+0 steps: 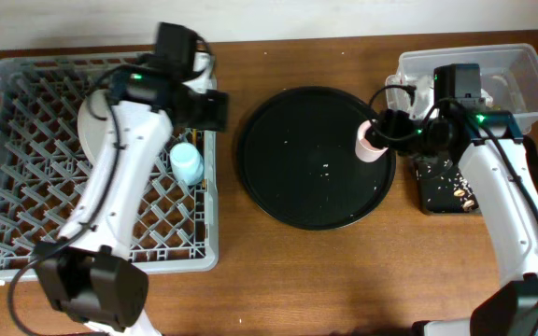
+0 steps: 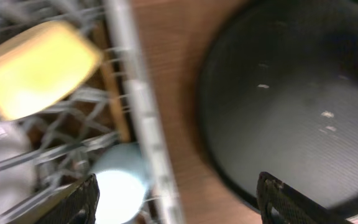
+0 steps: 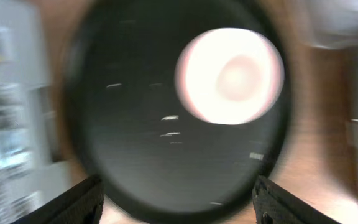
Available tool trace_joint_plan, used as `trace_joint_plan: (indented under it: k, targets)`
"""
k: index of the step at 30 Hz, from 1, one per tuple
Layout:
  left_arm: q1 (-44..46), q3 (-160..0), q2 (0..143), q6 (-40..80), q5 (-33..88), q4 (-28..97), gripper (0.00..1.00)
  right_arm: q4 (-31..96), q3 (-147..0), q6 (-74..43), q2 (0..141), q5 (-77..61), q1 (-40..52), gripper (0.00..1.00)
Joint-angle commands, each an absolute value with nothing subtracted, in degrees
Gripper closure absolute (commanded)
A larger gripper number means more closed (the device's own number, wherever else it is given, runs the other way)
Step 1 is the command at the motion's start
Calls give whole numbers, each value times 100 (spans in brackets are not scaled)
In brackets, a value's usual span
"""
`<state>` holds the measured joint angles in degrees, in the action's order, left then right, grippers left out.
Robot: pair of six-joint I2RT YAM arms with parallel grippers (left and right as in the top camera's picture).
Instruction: Sort waste into correct bins and load items into the dishwasher rack
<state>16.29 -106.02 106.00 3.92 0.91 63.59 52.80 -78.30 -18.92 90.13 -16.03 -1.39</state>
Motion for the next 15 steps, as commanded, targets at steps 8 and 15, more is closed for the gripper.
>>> trace_joint_plan:
  k: [8, 15]
  targets:
    - [2364, -10663, 11069, 349, 259, 6045, 18, 4956, -7865, -2346, 10595, -443, -113, 68]
    - [2364, -10663, 11091, 349, 259, 6045, 18, 4845, -7867, -2279, 10665, -764, -113, 68]
